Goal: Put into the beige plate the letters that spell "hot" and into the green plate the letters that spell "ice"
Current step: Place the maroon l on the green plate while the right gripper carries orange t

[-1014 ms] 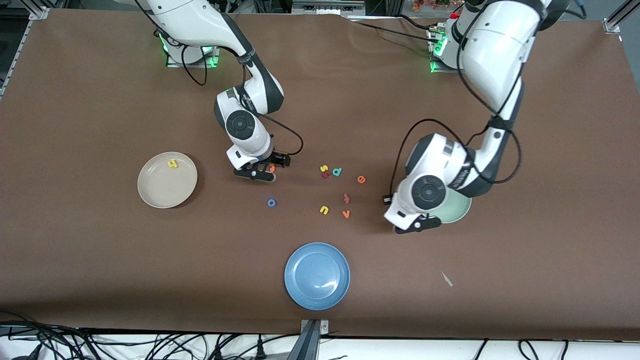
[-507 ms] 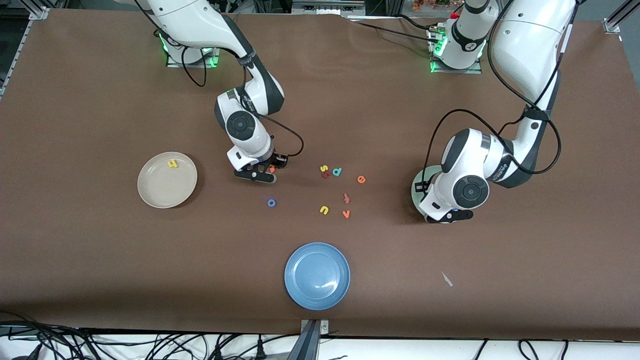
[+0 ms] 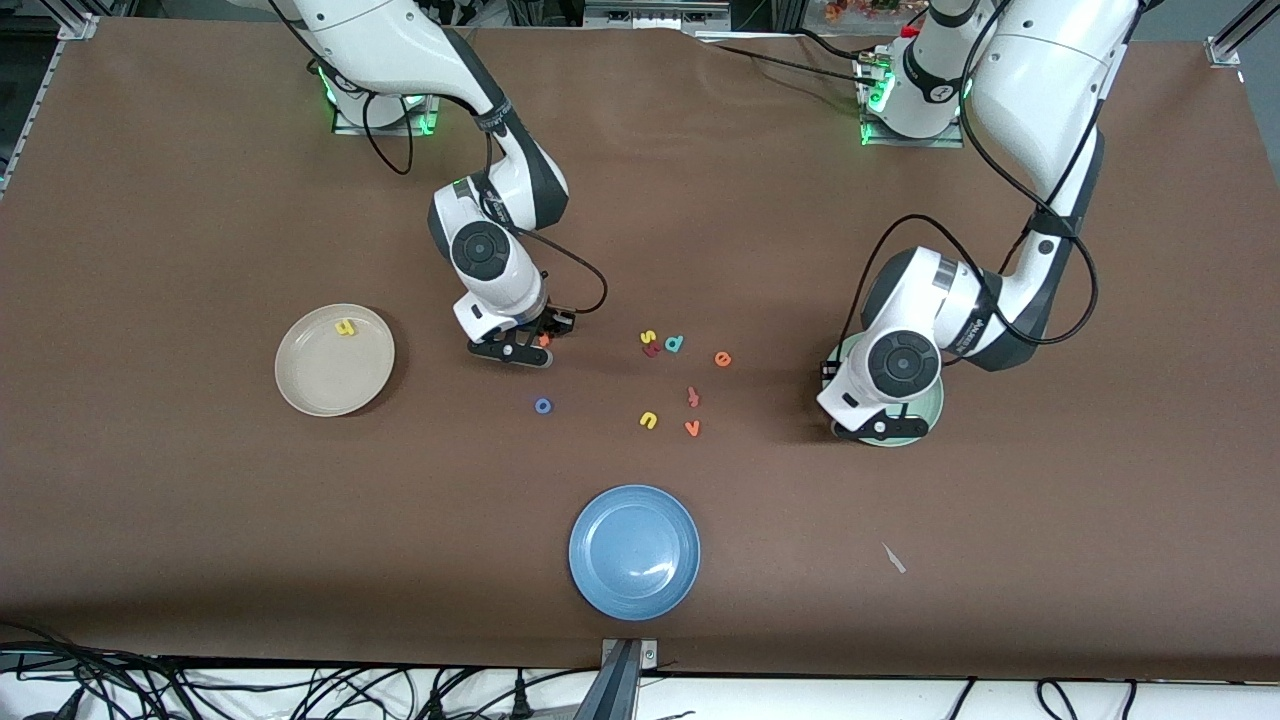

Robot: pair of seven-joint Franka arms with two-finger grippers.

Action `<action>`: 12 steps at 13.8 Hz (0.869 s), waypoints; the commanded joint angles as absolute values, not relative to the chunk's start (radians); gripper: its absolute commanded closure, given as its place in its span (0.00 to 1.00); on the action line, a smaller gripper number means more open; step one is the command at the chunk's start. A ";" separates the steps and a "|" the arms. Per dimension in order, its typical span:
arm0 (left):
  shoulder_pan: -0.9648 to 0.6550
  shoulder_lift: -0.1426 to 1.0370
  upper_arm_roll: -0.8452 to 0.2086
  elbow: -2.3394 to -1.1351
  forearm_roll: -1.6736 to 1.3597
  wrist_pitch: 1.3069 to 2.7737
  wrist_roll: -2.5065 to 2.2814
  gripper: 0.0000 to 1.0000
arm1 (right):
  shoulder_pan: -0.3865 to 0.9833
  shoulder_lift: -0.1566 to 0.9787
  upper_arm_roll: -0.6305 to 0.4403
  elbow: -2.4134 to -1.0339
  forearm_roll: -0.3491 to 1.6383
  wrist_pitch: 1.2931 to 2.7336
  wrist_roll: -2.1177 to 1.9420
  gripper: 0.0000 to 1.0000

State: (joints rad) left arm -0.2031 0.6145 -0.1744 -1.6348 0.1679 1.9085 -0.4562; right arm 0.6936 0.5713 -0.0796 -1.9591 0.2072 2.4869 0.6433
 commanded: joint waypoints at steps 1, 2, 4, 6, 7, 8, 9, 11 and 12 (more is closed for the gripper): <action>-0.216 0.595 -0.209 -1.634 0.054 1.916 -0.478 0.00 | 0.683 0.588 -0.083 -1.905 0.227 2.459 0.605 1.00; -0.221 0.598 -0.210 -1.632 -0.004 1.919 -0.504 0.00 | 0.672 0.574 -0.090 -1.893 0.221 2.404 0.576 1.00; -0.254 0.600 -0.210 -1.634 -0.029 1.968 -0.567 0.00 | 0.669 0.525 -0.145 -1.911 0.221 2.332 0.481 1.00; -0.296 0.630 -0.210 -1.634 -0.018 2.021 -0.681 0.00 | 0.669 0.464 -0.214 -1.977 0.222 2.313 0.372 1.00; -0.319 0.649 -0.209 -1.637 -0.018 2.063 -0.749 0.00 | 0.669 0.427 -0.251 -2.023 0.225 2.315 0.303 1.00; -0.340 0.667 -0.210 -1.637 -0.017 2.087 -0.817 0.00 | 0.669 0.387 -0.294 -2.075 0.225 2.316 0.223 1.00; -0.359 0.686 -0.209 -1.637 -0.017 2.115 -0.872 0.00 | 0.669 0.350 -0.342 -2.120 0.225 2.315 0.134 1.00; -0.371 0.707 -0.209 -1.638 -0.015 2.163 -0.936 0.11 | 0.669 0.302 -0.454 -2.187 0.229 2.303 -0.056 1.00; -0.373 0.713 -0.207 -1.638 -0.014 2.166 -0.936 0.25 | 0.667 0.296 -0.491 -2.197 0.229 2.283 -0.107 1.00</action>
State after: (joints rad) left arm -0.3723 0.7025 -0.2142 -1.6439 -0.0036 2.1492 -0.9081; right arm 0.6637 0.3680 -0.4314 -2.1163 0.2085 2.3021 0.0145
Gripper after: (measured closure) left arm 0.044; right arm 0.802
